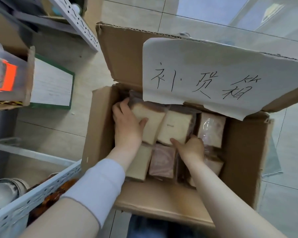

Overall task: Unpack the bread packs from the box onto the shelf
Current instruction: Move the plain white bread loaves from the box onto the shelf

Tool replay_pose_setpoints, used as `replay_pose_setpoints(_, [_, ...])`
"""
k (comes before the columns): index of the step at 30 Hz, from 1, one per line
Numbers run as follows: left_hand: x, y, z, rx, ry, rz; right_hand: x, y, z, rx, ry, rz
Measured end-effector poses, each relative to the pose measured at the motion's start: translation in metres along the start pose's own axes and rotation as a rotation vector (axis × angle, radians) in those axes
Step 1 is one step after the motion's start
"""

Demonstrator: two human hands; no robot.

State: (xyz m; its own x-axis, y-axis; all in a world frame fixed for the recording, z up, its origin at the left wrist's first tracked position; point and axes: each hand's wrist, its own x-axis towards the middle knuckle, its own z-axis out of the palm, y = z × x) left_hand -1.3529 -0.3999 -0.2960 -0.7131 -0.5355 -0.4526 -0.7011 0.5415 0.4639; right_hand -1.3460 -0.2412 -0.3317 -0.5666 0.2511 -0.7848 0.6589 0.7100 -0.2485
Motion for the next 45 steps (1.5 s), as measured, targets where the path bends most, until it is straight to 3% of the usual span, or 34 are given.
replay_pose_setpoints(5, [-0.014, 0.011, -0.003, -0.025, 0.082, -0.012, -0.010, -0.005, -0.018, 0.132, 0.002, -0.008])
replay_pose_setpoints(9, [-0.039, 0.008, -0.021, -0.258, 0.020, -0.104, -0.033, 0.013, -0.031, 0.325, 0.014, 0.046])
replay_pose_setpoints(13, [-0.075, -0.006, -0.056, -0.324, -0.022, -0.203, -0.071, 0.046, -0.055, 0.373, 0.000, 0.123])
replay_pose_setpoints(18, [-0.159, -0.021, -0.122, -0.478, -0.007, -0.193, -0.148, 0.075, -0.093, 0.379, -0.054, -0.055])
replay_pose_setpoints(25, [-0.329, -0.042, -0.264, -0.769, 0.325, -0.104, -0.318, 0.071, -0.135, 0.366, -0.235, -0.441])
replay_pose_setpoints(33, [-0.535, -0.115, -0.438, -0.896, 0.788, 0.075, -0.547, 0.033, -0.132, 0.265, -0.530, -0.853])
replay_pose_setpoints(40, [-0.663, -0.260, -0.549, -0.871, 1.113, 0.010, -0.719, -0.003, -0.021, 0.163, -0.724, -1.128])
replay_pose_setpoints(45, [-0.701, -0.390, -0.598, -0.911, 1.234, -0.099, -0.816, -0.031, 0.097, 0.098, -0.797, -1.204])
